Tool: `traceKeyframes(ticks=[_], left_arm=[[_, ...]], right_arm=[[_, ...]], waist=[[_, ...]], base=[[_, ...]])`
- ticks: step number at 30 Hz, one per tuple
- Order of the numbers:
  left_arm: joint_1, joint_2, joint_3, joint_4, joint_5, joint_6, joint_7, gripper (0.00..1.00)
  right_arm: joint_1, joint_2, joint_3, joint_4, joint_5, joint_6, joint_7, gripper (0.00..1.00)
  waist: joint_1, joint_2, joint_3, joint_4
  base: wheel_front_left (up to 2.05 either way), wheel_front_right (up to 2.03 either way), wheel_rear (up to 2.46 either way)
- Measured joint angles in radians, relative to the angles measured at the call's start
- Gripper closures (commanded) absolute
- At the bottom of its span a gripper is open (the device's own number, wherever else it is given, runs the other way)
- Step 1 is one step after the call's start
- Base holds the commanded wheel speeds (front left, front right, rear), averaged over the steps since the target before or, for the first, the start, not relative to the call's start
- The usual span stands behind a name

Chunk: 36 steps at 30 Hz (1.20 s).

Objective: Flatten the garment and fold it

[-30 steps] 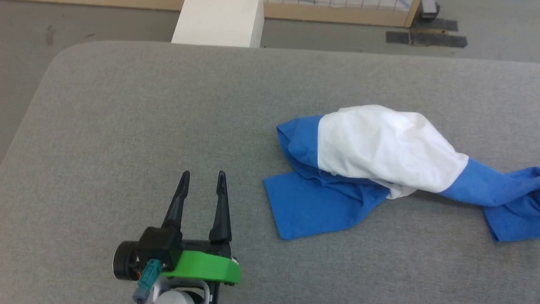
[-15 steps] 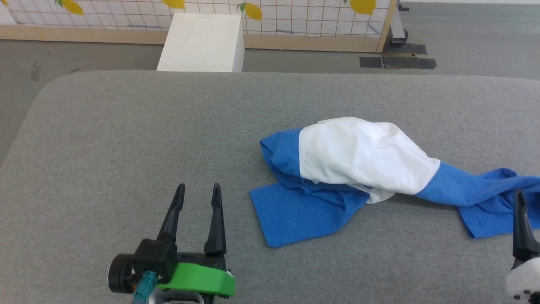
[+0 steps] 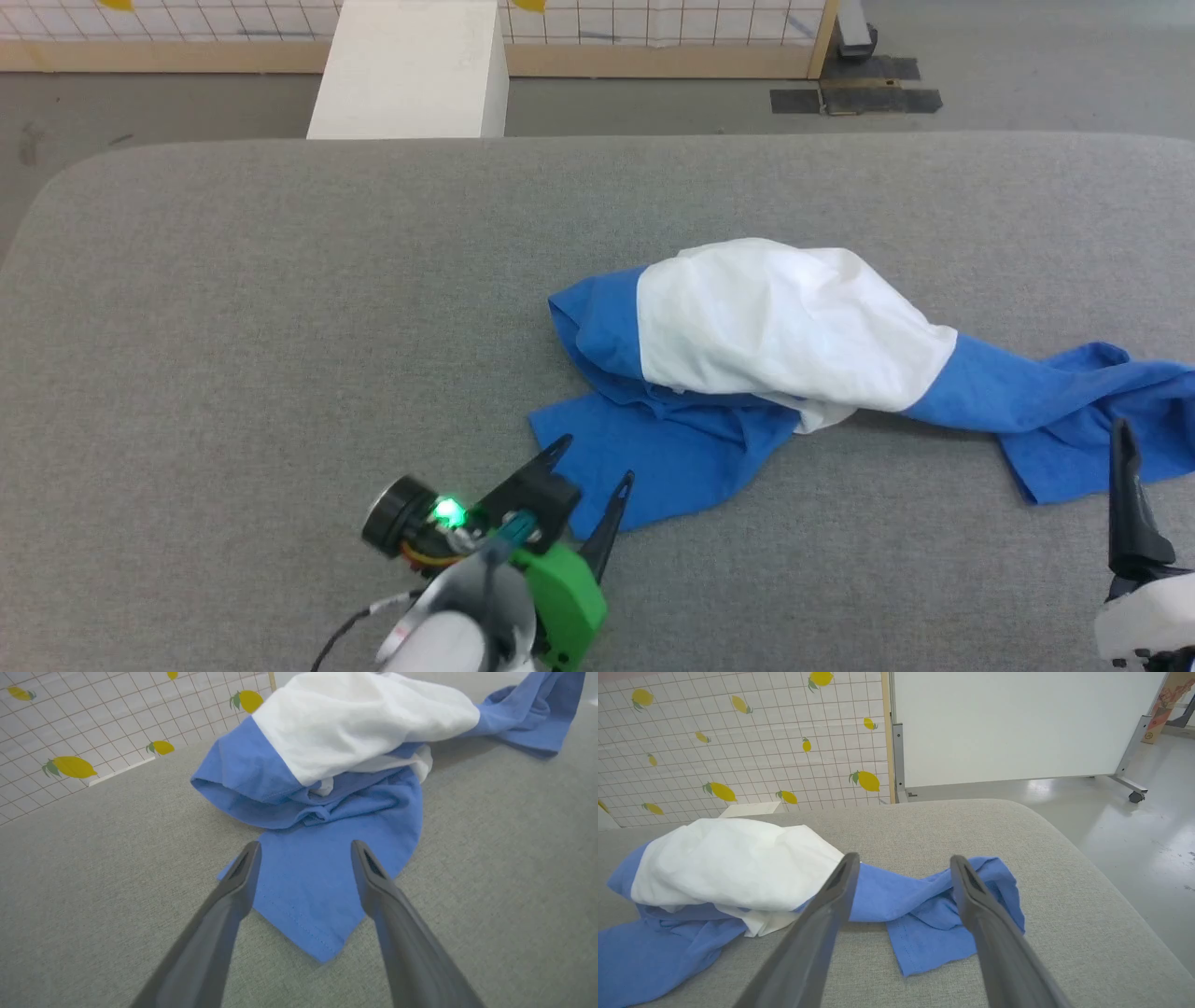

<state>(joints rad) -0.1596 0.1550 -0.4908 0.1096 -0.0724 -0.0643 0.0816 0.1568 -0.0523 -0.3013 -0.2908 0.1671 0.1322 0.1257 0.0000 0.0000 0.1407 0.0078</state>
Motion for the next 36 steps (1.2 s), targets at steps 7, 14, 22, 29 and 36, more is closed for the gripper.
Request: traceKeyframes(ticks=[7, 14, 22, 29, 36], left_arm=[[-0.181, 0.014, -0.152, 0.241, 0.027, -0.058, 0.162, 0.00], [-0.335, 0.026, -0.298, 0.378, -0.057, -0.064, 0.204, 1.00], [-0.344, 0.042, -0.216, 0.344, -0.186, -0.032, 0.097, 1.00], [-0.209, 0.170, 0.013, 0.091, -0.287, 0.145, 0.009, 1.00], [0.205, 0.331, 0.276, -0.223, -0.399, 0.362, 0.028, 1.00]], right_arm=[[-0.017, 0.000, 0.029, 0.000, 0.001, 0.000, 0.008, 0.00], [-0.041, 0.001, 0.042, 0.000, 0.004, 0.000, 0.015, 0.00], [-0.041, 0.001, 0.031, 0.004, 0.005, 0.000, 0.015, 0.00], [-0.025, 0.001, 0.022, 0.005, 0.007, 0.000, 0.017, 0.00], [0.018, 0.001, 0.009, 0.006, 0.019, 0.000, 0.033, 0.00]], waist=[[0.0000, 0.0000, 0.039, 0.000], [0.0000, 0.0000, 0.073, -0.011], [0.0000, 0.0000, 0.054, 0.005], [0.0000, 0.0000, -0.009, 0.030], [0.0000, 0.0000, -0.081, 0.084]], base=[[0.00, 0.00, 0.00], [0.00, 0.00, 0.00], [0.00, 0.00, 0.00], [0.00, 0.00, 0.00], [0.00, 0.00, 0.00]])
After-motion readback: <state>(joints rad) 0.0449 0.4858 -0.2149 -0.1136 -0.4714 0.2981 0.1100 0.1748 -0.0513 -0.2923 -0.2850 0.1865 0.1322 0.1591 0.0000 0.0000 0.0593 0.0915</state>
